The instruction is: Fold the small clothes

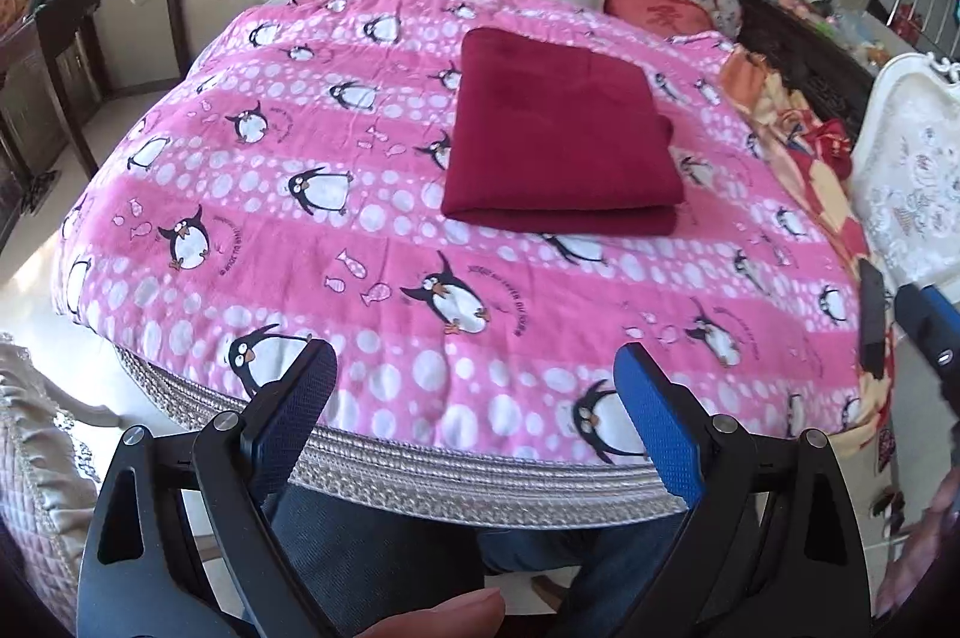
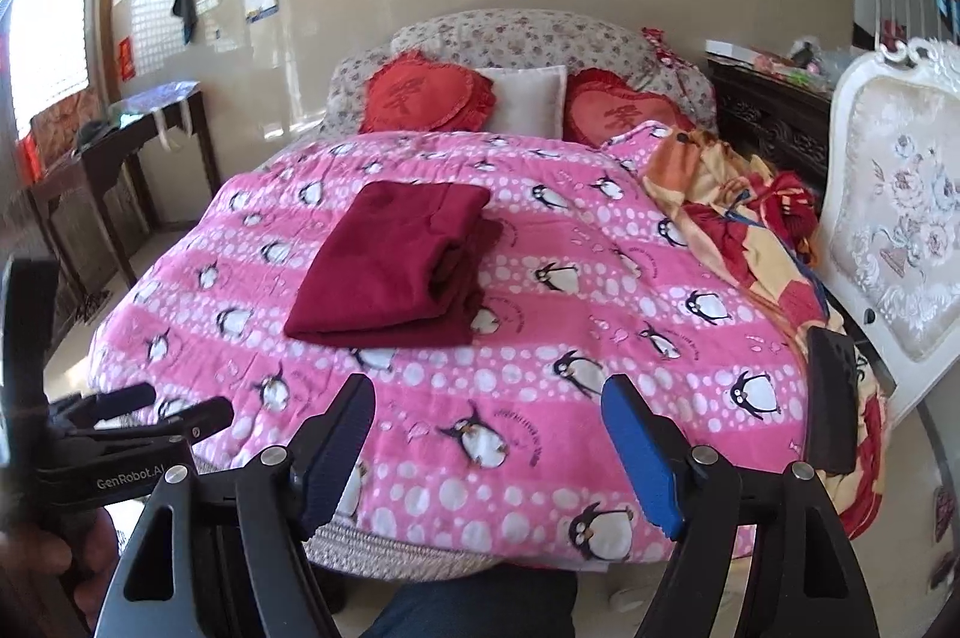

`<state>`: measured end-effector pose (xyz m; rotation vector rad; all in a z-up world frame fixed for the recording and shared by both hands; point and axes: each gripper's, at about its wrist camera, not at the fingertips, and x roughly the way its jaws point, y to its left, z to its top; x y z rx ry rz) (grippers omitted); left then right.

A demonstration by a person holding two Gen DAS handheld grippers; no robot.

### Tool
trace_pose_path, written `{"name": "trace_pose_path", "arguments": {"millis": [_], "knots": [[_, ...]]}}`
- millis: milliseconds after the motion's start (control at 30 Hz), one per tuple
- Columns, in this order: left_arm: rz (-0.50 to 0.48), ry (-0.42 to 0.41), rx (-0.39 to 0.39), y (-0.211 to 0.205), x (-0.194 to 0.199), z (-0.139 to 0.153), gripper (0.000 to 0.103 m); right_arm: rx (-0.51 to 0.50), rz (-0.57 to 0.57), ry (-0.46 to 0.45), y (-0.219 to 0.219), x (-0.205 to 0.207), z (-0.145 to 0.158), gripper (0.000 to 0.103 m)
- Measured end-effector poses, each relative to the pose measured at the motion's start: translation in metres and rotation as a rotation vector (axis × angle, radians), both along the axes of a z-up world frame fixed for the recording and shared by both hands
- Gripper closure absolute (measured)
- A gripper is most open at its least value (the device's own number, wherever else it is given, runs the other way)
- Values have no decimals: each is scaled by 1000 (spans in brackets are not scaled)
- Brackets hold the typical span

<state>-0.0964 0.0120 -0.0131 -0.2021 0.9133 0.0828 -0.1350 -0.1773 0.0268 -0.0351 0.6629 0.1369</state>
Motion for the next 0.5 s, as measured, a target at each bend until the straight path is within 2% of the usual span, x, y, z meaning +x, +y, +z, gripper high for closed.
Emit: {"name": "trace_pose_path", "arguments": {"millis": [133, 500], "knots": [[-3, 18, 21, 2, 8, -2, 9, -35, 3, 14, 2, 15, -6, 27], [-18, 33, -5, 8, 49, 9, 9, -25, -1, 68, 4, 61, -19, 27]]}}
